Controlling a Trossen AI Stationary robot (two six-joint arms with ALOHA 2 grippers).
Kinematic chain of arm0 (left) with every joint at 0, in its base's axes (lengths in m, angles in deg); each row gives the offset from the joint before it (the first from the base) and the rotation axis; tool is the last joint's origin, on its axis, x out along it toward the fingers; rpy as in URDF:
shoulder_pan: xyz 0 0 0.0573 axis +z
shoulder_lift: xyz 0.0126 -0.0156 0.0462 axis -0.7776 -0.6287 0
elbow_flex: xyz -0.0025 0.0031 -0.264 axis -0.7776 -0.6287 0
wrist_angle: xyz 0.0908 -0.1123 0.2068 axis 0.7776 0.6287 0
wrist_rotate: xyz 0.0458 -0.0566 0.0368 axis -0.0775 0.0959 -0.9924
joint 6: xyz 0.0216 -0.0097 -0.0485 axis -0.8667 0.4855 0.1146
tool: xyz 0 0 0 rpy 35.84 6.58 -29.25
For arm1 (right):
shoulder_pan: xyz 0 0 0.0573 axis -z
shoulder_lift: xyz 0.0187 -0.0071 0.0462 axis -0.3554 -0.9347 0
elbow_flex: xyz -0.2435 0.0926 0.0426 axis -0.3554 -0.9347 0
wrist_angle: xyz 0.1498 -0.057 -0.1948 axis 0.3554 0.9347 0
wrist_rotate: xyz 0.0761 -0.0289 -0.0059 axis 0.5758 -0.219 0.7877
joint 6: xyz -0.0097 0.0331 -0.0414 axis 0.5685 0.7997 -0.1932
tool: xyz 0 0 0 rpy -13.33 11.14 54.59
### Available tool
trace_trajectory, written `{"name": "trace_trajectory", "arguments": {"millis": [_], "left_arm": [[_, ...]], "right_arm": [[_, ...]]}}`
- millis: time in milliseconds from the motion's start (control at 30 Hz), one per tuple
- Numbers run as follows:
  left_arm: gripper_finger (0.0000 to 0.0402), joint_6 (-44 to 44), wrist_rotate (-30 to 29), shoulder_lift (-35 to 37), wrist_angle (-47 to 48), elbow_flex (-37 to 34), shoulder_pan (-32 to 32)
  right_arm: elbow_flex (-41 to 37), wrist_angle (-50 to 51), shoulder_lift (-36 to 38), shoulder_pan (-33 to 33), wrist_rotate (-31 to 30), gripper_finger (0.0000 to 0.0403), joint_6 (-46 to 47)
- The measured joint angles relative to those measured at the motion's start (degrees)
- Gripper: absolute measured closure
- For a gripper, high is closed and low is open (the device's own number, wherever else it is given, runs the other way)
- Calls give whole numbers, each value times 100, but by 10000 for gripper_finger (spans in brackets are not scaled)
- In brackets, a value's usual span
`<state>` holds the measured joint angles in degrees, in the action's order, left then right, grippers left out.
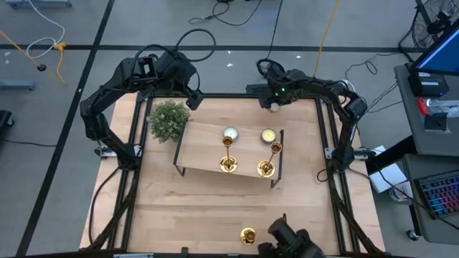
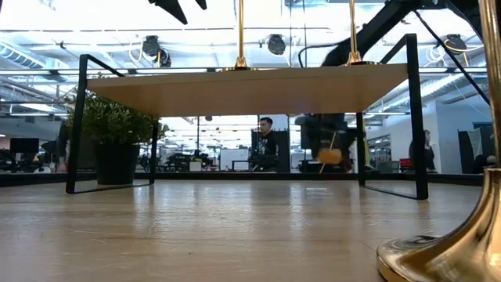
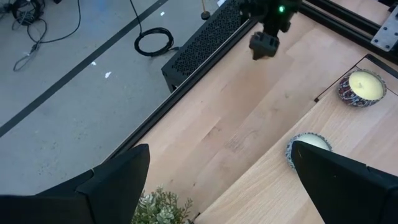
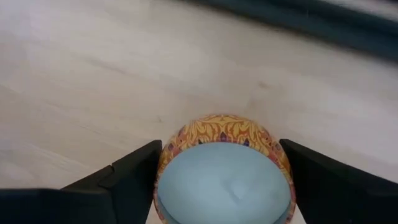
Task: Pick & Place candle stick holders
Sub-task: Put the scented candle on the shelf
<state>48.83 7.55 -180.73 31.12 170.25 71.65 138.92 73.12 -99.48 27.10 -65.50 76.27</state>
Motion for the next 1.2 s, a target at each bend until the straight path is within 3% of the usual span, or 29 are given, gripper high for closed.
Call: {"name": "trace_trajectory", "arguments": {"millis": [133, 467, 800, 1200], "left_arm": [[5, 13, 1, 0, 7, 0, 0], [5, 284, 23, 0, 287, 0, 254], [5, 463, 708, 0, 501, 0, 1004], [5, 555, 1619, 372, 798, -152, 1969]], "right_arm": [[520, 222, 0, 0, 4, 114, -70], [1782, 795, 7, -163, 7, 99, -304], [2515, 994, 7, -599, 306, 107, -416], [2825, 1147, 11, -1214, 449, 108, -400]]}}
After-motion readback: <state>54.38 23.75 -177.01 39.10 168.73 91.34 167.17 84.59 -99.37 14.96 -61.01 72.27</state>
